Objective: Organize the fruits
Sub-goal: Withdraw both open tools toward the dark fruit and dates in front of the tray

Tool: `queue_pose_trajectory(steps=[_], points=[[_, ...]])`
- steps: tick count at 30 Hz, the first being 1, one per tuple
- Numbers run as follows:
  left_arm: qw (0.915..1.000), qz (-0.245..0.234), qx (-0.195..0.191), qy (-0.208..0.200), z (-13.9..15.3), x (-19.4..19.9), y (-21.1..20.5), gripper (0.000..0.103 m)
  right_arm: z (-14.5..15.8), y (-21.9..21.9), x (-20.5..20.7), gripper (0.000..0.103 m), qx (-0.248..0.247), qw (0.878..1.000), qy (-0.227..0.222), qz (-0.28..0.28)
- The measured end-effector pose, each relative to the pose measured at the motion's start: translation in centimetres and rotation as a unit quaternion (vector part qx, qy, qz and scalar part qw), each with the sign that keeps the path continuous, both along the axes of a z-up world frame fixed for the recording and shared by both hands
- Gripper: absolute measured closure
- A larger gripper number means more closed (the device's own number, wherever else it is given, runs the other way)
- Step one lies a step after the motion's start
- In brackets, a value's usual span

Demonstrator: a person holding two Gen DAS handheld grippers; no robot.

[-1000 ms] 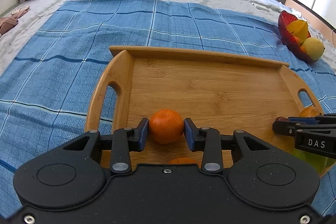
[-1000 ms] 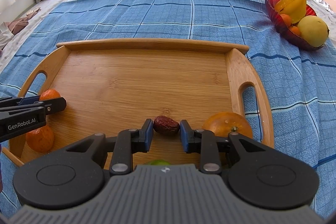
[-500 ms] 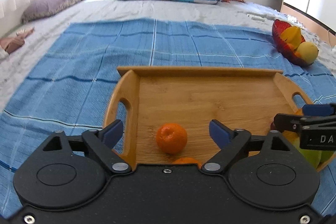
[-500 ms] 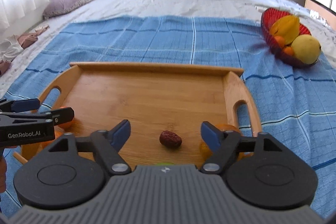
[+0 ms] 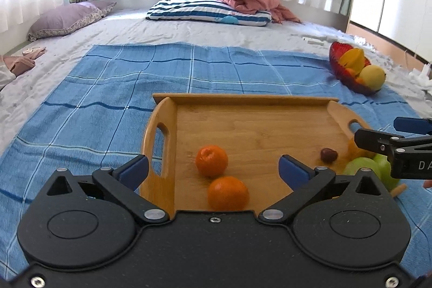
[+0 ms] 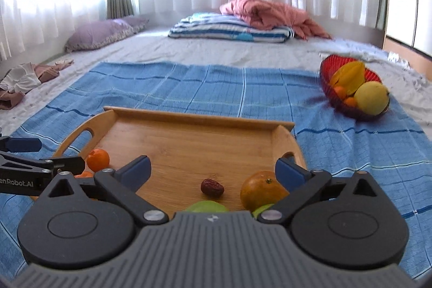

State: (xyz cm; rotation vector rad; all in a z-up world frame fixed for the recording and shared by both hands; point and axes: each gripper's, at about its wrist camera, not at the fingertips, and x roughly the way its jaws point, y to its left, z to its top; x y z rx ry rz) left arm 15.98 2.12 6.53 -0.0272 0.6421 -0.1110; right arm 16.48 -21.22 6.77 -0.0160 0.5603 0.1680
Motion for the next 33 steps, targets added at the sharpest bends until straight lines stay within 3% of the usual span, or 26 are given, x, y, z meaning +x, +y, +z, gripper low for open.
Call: queue_pose_trajectory(steps=[7,19,33], points=[[0.9998,-0.008,-0.009,-0.017,-0.4,-3.5,0.1,0.000,-0.6,-0.1,-3.6,0.000,-0.005,0.999,-0.054,0.003],[0.9994,-0.014,-0.030,-0.011,-2.7,-8.0,-0.2,0.000,-3.0,0.8,-8.5,0.000,-0.031,0.993,-0.115,0.005],[0.9995,-0.017,-0.023,-0.014,-5.1,-11.1,-1.2,0.000,-5.9,0.5,-11.8,0.000,-0.016,0.992,-0.126,0.004]])
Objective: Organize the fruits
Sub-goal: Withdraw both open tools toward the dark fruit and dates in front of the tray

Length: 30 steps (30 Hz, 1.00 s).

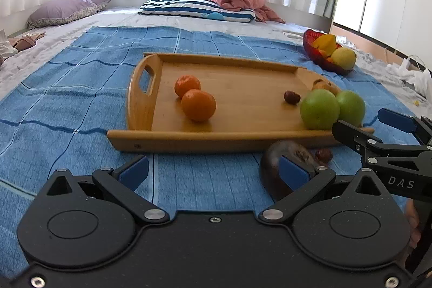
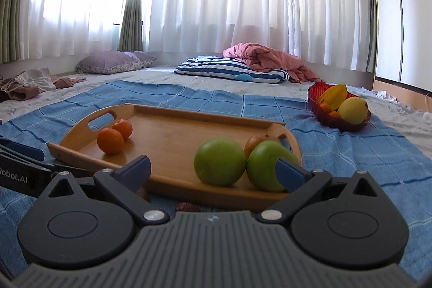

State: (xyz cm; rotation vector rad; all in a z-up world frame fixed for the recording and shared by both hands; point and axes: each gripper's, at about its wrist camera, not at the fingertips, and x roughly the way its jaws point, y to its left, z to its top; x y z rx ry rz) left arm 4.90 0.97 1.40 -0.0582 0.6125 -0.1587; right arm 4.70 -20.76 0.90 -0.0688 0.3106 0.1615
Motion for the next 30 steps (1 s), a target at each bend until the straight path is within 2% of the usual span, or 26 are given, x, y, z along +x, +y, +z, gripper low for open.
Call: queue_pose_trajectory(steps=[13,22,30], points=[[0.9999,-0.003,0.011,-0.004,-0.7,-2.4,-0.3,0.000,-1.5,-0.4,-2.6,0.000,-0.005,1.000,-0.006,-0.014],[0.9993,-0.030,0.021,0.007,-1.1,-3.9,-1.2,0.000,-2.0,-1.4,-2.6,0.000,0.026,0.999,0.025,-0.016],[0.9983,-0.046,0.033,0.010,-1.6,-5.0,-2.2,0.001,-2.8,-1.4,-2.4,0.000,0.029,0.998,0.051,-0.012]])
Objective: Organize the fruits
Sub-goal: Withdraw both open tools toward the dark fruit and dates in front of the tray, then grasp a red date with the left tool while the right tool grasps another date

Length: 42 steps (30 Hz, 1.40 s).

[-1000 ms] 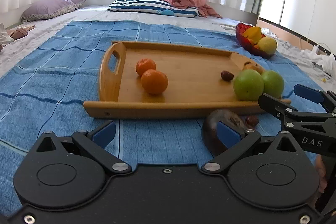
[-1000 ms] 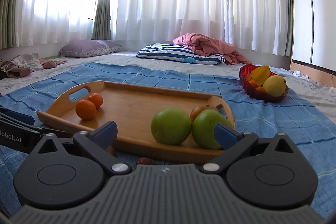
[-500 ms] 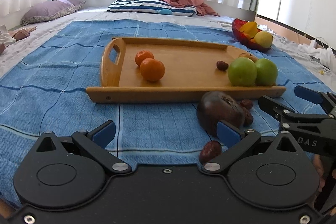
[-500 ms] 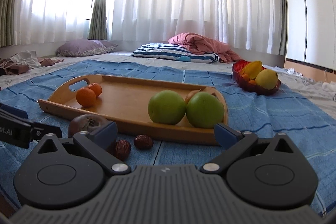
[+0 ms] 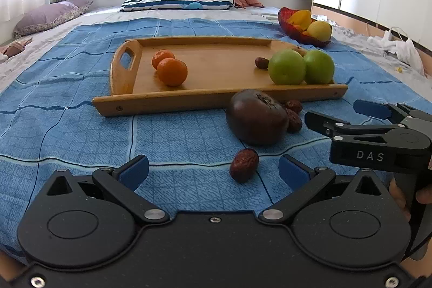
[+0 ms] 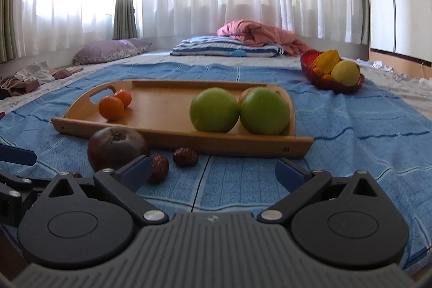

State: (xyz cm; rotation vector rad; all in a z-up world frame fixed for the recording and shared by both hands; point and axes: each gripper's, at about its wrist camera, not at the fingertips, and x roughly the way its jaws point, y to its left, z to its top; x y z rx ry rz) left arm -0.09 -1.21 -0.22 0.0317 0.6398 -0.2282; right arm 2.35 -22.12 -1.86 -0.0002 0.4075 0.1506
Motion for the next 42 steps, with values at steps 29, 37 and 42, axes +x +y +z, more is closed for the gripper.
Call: queue_pose_trajectory(steps=[29,37,42], points=[[0.9994,-0.023,-0.020,0.017,0.6,-0.4,-1.4,0.056,0.0,3.2,0.0,0.067,-0.040,0.997,0.003,0.067],[0.9984,-0.026,-0.039,0.029,0.5,0.0,-1.3,0.082,0.1,3.6,0.8,0.075,-0.042,0.996,0.017,0.074],[0.9992,-0.003,-0.039,0.011,1.2,0.2,-0.6,0.082,0.2,3.0,1.7,0.079,-0.008,0.997,0.040,0.073]])
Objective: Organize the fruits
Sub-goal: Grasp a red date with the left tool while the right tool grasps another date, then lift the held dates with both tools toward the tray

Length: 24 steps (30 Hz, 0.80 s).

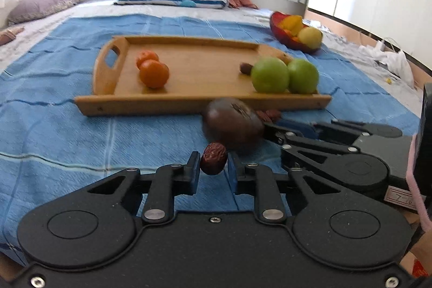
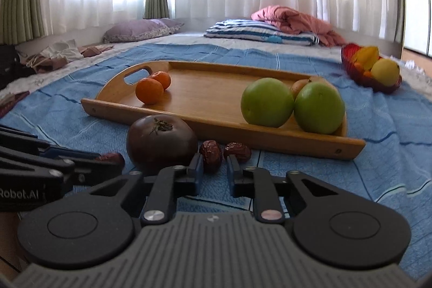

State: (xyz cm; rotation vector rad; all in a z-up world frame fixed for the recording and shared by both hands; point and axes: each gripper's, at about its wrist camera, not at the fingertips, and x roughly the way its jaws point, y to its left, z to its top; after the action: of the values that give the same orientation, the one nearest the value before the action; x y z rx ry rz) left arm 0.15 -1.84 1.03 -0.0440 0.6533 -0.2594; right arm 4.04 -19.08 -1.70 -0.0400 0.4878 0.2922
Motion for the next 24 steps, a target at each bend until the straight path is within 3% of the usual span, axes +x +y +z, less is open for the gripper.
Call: queue_pose_trajectory(steps=[7,24], points=[[0.9995,0.028,0.012,-0.011,0.4,1.0,0.8,0.082,0.2,0.3,0.9,0.082,0.012,1.000,0.012,-0.009],[0.9973,0.068,0.024,-0.017,0.0,3.2,2.4,0.082,0.5,0.5,2.5,0.077,0.045,0.998,0.045,-0.024]])
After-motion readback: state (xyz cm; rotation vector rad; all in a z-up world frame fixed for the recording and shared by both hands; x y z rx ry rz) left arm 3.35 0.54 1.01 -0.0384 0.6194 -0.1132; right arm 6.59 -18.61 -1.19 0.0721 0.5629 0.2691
